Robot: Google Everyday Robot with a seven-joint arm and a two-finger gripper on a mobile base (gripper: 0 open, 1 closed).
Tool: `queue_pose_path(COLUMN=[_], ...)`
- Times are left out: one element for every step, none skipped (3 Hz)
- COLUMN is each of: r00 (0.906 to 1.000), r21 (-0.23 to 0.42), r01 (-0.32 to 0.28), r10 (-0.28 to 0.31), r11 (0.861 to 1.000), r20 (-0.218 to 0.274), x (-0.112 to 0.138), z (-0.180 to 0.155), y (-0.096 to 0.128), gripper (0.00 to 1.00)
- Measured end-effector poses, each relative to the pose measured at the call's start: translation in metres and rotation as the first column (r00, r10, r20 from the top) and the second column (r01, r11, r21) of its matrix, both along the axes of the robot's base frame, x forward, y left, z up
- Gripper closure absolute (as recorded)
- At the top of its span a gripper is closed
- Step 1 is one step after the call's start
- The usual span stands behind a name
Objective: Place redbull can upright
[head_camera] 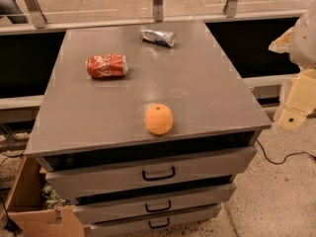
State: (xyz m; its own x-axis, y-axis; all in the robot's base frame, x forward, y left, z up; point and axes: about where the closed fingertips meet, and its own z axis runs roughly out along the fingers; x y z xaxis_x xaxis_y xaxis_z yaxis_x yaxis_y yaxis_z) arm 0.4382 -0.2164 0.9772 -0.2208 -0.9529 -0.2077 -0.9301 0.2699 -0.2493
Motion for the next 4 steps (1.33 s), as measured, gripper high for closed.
queue_pose_path(r00=[1.0000,0.9986,0.9920,0.9808], r21=[0.000,0.049,0.146,0.277], r01=[0.000,-0.027,-0.062,-0.090], r10=[0.000,0.025,0.045,0.037], r11=[1.000,0.998,0.987,0.957], r20=[0.000,0.047,0.118,0.191], x=[0.000,0.031,0.097,0.173], z=[0.000,0.000,-0.001,-0.003], y=[0.000,0.015,0.043,0.075], gripper=[0.00,0.00,0.00,0.00])
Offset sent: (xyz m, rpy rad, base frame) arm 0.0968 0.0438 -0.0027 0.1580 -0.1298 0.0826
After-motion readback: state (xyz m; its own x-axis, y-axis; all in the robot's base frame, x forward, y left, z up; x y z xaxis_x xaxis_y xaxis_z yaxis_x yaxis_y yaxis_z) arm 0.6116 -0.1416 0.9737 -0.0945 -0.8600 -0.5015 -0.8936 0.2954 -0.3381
